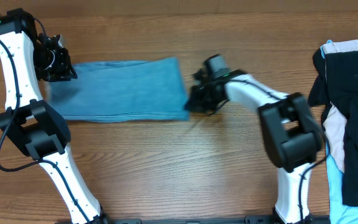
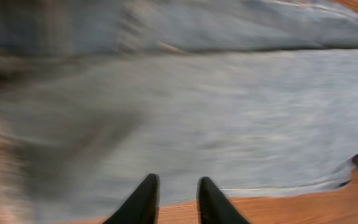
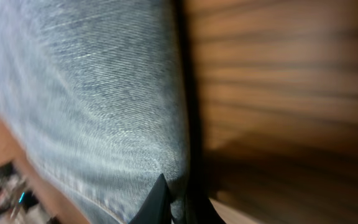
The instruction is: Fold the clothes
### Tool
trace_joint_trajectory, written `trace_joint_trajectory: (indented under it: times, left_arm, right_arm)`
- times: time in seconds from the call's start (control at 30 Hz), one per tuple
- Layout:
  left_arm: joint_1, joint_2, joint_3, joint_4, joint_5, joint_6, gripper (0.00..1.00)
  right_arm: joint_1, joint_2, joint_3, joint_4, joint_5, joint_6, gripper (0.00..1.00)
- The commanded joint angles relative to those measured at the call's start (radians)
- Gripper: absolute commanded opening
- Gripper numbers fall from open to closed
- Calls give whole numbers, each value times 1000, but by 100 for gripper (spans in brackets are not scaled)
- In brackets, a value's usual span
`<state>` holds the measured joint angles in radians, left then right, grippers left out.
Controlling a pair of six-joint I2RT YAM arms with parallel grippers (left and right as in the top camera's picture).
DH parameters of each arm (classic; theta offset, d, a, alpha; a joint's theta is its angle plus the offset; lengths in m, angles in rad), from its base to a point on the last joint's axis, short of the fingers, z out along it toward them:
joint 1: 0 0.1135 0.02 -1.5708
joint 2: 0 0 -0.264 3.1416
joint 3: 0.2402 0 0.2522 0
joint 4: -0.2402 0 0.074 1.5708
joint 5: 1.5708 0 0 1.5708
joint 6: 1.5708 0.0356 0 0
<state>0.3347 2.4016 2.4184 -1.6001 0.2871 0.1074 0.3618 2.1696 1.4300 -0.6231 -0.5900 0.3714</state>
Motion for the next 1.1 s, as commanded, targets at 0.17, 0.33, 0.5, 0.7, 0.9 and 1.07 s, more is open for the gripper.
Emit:
trace_joint_trajectory:
  times: [0.17,0.33,0.5,0.7,0.9,1.07]
  left_arm:
    - [27,0,-13,-3,62,-21,55]
    - [48,0,-168,43,149,-22,90]
    - [47,0,-454,268,265,-45,82]
    - [44,0,-607,463,286,-45,64]
    - [32,0,-714,586,272,-45,50]
    - [16,0,-775,650,286,-45,36]
  right_arm:
    - [-275,-85,-9,-203,139,-106,36]
    - [-382,-136,-9,-240,17,-233,52]
    - [-449,-235,-9,-269,-70,-269,54]
    - [-455,-290,-9,-295,-67,-268,54]
    - [-455,-290,-9,-311,-67,-267,54]
    - [-455,-290,-9,-311,-68,-267,55]
